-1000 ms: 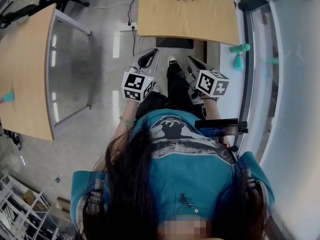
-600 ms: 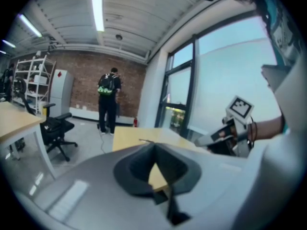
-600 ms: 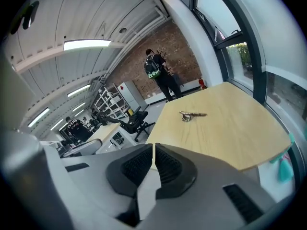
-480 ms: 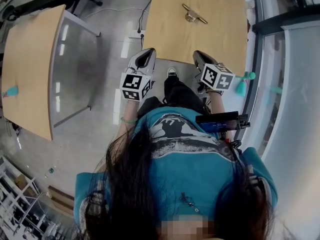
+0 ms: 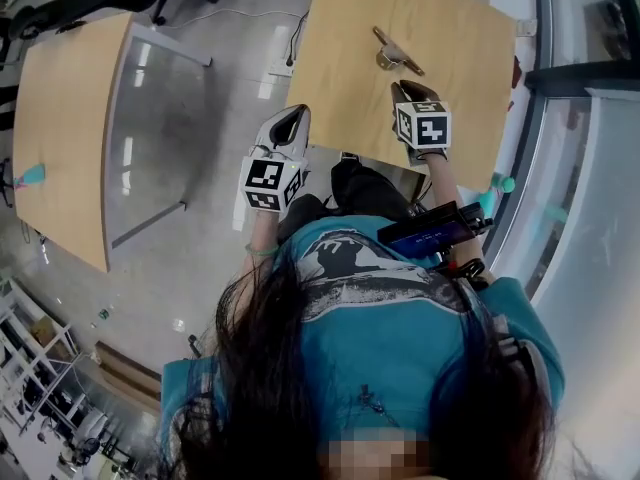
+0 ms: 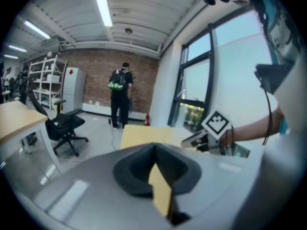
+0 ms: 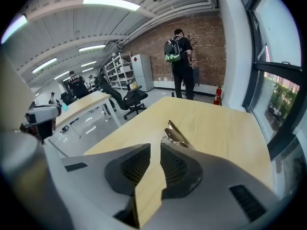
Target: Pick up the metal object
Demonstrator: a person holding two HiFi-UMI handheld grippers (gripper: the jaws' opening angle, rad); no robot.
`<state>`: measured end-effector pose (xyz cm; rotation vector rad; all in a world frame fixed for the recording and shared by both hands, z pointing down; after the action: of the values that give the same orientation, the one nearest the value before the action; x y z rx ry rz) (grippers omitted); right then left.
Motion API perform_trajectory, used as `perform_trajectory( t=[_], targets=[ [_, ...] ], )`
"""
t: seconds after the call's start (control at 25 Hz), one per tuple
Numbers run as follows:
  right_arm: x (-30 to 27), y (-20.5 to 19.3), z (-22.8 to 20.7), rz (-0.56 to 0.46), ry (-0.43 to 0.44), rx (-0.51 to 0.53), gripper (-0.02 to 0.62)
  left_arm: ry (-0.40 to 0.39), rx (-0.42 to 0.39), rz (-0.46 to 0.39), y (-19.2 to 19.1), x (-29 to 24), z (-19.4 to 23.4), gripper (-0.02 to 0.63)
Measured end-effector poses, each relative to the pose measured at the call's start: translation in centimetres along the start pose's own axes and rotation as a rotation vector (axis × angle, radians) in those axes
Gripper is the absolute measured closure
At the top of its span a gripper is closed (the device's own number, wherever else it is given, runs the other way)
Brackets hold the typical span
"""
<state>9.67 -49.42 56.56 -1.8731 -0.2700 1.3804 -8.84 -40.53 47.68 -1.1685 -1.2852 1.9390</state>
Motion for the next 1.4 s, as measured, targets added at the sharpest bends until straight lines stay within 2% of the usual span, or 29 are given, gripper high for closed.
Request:
perform_trajectory(
  t=[0.08,0.2,0.4,0.6,0.8,0.92,1.0,1.4],
  targets=[
    [-2.4,0.3,-0.6,0.038,-0.002,0.065,0.486,0.032,0.013,0.017,-0.2,-0.1,0.6,0.603],
    [-5.7,0.8,-1.1,0.087,-0.02,0.156,0.448,0.074,0.029,0.039,-0.6,0.2,1.7,0.603],
    [-10.7,2.1,-1.6,0.16,-0.082,0.3,0.439,0.113,0.054,0.065,-1.2,0.2,4.3,0.603],
    [-12.9,1.0,-2.4,0.199,-0.134,0.402,0.439,0.139,0.065,0.082,-1.9,1.1,4.4,0.603],
    [-13.6,0.9,-3.6,0.174,-0.205,0.448,0.439,0.154,0.07,0.091,-2.4,1.4,4.2,0.603],
    [-13.6,1.0,-4.0,0.172,-0.214,0.469,0.45,0.159,0.073,0.099,-2.7,1.6,4.2,0.603],
    [-13.2,1.0,-4.1,0.181,-0.206,0.443,0.465,0.161,0.079,0.105,-3.1,1.8,4.1,0.603],
    [-10.6,0.8,-3.3,0.151,-0.107,0.109,0.491,0.146,0.081,0.088,-3.5,1.3,5.0,0.603]
  ],
)
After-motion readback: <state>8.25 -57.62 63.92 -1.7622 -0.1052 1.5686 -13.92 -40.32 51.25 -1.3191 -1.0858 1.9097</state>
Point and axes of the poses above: the fingertips, and each gripper's own axes: x backward along the fingers, z to its left, y out of its top, the point moved 1 cm from there along x, backward along the fingers, and after that the axes turned 3 degrees about -y, right-handed, at the moved point
